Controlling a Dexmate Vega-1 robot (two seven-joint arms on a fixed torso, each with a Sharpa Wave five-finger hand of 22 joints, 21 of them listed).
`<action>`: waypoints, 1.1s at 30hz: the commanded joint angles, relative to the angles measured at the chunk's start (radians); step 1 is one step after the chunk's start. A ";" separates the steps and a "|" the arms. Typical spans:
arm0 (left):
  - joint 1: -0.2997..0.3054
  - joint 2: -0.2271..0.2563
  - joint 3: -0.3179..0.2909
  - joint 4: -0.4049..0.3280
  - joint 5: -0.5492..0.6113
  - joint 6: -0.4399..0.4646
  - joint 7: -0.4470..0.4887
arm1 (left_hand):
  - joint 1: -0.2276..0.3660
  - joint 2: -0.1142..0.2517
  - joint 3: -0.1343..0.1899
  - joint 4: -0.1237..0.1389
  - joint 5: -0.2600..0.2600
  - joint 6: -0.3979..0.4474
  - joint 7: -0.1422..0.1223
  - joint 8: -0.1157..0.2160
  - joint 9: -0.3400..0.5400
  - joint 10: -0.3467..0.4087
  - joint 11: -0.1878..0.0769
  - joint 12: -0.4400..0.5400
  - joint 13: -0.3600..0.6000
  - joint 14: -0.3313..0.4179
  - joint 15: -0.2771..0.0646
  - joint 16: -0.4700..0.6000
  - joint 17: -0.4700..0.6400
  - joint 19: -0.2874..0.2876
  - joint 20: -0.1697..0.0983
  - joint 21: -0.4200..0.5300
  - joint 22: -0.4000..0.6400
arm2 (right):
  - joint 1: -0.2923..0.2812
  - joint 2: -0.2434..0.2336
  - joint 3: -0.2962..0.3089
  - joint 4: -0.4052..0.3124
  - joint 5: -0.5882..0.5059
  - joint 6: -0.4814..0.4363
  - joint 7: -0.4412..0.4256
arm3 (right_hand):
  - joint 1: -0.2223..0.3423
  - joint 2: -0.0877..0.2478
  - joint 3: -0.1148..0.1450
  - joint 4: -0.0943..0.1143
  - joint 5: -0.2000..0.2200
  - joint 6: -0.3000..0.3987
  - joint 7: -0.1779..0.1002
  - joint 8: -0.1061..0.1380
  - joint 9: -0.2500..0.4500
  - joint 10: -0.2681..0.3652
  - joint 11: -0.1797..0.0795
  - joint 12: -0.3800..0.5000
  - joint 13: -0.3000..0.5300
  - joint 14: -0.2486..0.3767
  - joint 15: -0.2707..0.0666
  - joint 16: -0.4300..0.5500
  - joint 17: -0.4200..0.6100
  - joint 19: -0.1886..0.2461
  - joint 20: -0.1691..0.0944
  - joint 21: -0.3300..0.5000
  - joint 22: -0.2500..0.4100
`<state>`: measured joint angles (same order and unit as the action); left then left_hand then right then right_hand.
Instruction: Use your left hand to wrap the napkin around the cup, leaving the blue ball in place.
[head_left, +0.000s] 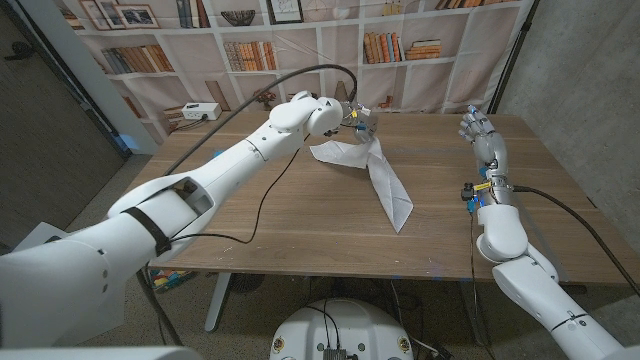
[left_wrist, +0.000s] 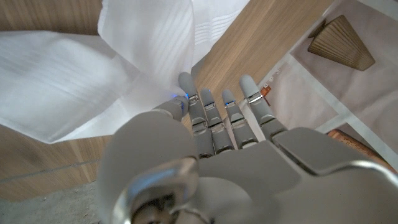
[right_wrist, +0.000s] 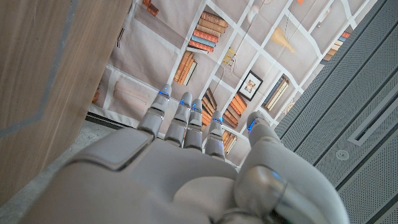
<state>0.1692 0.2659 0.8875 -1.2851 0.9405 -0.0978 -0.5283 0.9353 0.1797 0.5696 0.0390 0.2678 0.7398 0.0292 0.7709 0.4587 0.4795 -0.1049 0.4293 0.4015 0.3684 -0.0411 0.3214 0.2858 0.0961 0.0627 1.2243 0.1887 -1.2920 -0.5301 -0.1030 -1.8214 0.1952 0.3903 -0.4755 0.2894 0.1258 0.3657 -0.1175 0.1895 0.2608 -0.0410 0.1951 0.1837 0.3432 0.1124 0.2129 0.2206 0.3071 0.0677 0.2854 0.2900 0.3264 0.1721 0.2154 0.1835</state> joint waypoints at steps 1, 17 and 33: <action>-0.322 -0.384 0.182 0.896 -0.246 -0.046 0.162 | 0.019 0.003 0.017 -0.009 -0.022 0.016 0.014 0.005 -0.009 0.015 -0.005 0.006 0.004 0.018 -0.067 0.002 0.005 0.016 -0.010 0.018 0.004 | -0.012 -0.007 0.011 -0.004 -0.004 0.012 0.009 | -0.005 0.002 -0.002 -0.001 0.001 0.003 -0.001 0.002 0.006 0.004 -0.005 0.002 0.002 0.005 -0.004 0.004 0.006 0.006 0.008 0.003 0.004; -0.290 -0.148 0.631 0.420 -0.076 0.297 0.396 | -0.076 -0.221 -0.192 -0.149 -0.051 -0.546 -0.122 -0.448 -0.256 -0.259 0.001 -0.117 -0.067 -0.138 -0.031 -0.068 0.000 -0.190 0.064 -0.045 -0.016 | -0.024 -0.006 0.027 -0.017 -0.012 0.007 -0.004 | -0.005 -0.001 -0.005 -0.002 0.000 0.003 -0.003 0.001 0.006 0.002 -0.003 0.002 0.002 0.008 -0.003 0.004 0.005 0.007 0.009 0.003 0.004; -0.106 0.029 0.365 0.110 0.061 0.348 0.481 | -0.117 -0.125 -0.208 -0.116 -0.007 -0.290 -0.211 -0.447 -0.268 -0.138 -0.027 -0.096 -0.105 -0.073 -0.062 -0.041 -0.029 -0.145 0.044 -0.141 -0.015 | 0.001 -0.009 0.014 -0.022 -0.010 -0.016 0.008 | -0.006 0.001 -0.005 -0.002 0.000 0.003 -0.003 0.001 0.006 0.004 -0.009 0.002 0.002 0.010 -0.004 0.005 0.006 0.009 0.010 0.003 0.004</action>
<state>-0.0835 0.1250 1.4293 -0.8758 0.9270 0.2046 -0.1265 0.8162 0.0281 0.3481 -0.0752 0.2638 0.3591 -0.1669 0.3034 0.1869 0.2953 -0.1253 0.3200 0.3008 0.2642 -0.0398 0.2669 0.2606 -0.0649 0.1098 1.0924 0.1720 -1.3010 -0.5368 -0.0822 -1.8364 0.1862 0.3953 -0.4746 0.2867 0.1285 0.3657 -0.1175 0.1895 0.2608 -0.0411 0.1951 0.1837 0.3432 0.1124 0.2129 0.2206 0.3108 0.0640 0.2854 0.2900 0.3337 0.1793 0.2154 0.1835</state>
